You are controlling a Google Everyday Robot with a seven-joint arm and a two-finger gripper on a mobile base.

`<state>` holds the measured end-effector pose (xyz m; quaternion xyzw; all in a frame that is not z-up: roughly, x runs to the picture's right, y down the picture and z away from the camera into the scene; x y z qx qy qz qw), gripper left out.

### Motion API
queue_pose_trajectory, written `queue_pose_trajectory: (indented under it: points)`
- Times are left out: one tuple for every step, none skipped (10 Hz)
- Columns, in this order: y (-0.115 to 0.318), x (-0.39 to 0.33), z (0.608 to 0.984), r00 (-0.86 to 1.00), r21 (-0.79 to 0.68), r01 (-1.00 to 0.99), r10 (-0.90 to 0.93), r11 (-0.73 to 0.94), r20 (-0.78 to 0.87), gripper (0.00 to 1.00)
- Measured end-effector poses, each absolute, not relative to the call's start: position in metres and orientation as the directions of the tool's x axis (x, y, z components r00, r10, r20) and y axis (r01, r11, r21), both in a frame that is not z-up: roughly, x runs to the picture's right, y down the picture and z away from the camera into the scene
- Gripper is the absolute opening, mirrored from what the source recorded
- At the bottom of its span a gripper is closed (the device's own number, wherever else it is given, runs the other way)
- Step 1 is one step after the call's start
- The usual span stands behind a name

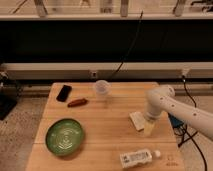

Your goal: Place the white sponge in the ceramic bowl

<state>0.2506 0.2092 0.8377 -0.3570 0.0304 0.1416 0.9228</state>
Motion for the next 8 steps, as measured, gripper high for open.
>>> queue_pose_trajectory:
  points:
    - [0.205, 0.248, 0.84, 0.958, -0.644, -0.284, 0.241, 0.71, -0.157, 0.8]
    - [0.202, 0.247, 0.84, 0.956, -0.635, -0.29, 0.248, 0.716, -0.157, 0.8]
    - [0.2, 0.248, 0.841, 0.954, -0.626, -0.298, 0.255, 0.721, -0.16, 0.8]
    - [0.198, 0.246, 0.841, 0.952, -0.621, -0.301, 0.26, 0.724, -0.158, 0.8]
    - [0.197, 0.242, 0.843, 0.951, -0.616, -0.306, 0.266, 0.726, -0.159, 0.8]
    - [0.197, 0.242, 0.844, 0.949, -0.613, -0.311, 0.269, 0.726, -0.162, 0.8]
    - [0.197, 0.241, 0.844, 0.948, -0.611, -0.316, 0.274, 0.726, -0.164, 0.8]
    - [0.197, 0.238, 0.844, 0.947, -0.611, -0.319, 0.276, 0.725, -0.166, 0.8]
